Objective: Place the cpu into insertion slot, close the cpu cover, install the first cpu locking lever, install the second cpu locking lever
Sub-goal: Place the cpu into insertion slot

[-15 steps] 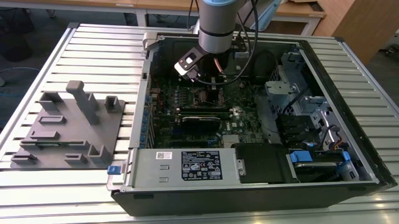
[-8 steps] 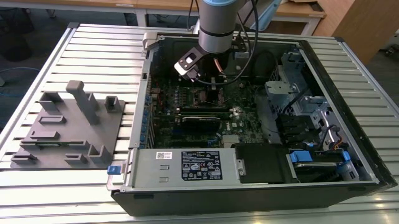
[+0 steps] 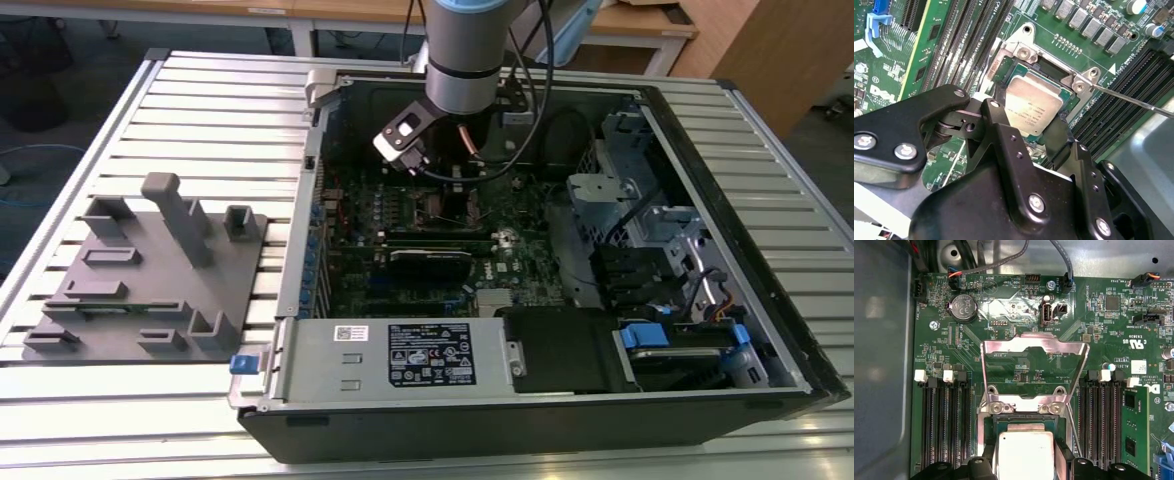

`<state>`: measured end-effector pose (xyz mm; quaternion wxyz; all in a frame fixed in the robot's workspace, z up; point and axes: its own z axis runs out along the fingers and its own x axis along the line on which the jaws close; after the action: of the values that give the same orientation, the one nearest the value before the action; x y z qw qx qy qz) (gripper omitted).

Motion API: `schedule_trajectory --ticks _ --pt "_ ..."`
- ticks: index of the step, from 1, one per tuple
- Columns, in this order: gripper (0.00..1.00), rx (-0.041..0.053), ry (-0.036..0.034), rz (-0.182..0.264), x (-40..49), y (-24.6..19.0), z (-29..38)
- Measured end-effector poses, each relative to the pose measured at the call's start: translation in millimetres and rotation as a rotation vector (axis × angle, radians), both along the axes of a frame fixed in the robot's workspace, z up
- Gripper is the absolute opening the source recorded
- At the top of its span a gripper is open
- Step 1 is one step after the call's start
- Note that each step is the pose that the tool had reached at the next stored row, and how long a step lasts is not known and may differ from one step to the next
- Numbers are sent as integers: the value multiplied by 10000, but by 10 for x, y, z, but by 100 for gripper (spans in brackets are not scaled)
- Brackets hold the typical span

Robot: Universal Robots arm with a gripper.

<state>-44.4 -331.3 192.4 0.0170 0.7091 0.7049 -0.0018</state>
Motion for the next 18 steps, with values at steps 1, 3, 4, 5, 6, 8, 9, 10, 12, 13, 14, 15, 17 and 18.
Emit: schedule_trajectory --ticks 1,3,4,5,6,8,9,10,12,13,14,15,17,18 --pt "54 0 2 -1 2 0 0" --pt "54 -1 4 -2 3 0 0" --pt "54 -1 4 -2 3 0 0" --pt "54 -1 5 -2 4 0 0" --pt "54 -1 4 -1 4 0 0" --pt "54 -2 4 -1 4 1 2" --pt "54 -2 4 -1 4 1 6" --pt "54 0 4 -1 4 1 11" --pt "54 1 3 -1 4 1 16" --pt "54 1 3 -1 4 1 16" --pt "54 1 3 -1 4 0 17" --pt "54 -4 6 -1 4 0 17" --pt "54 -1 4 -1 9 0 14" --pt "54 -1 4 -1 9 0 14"
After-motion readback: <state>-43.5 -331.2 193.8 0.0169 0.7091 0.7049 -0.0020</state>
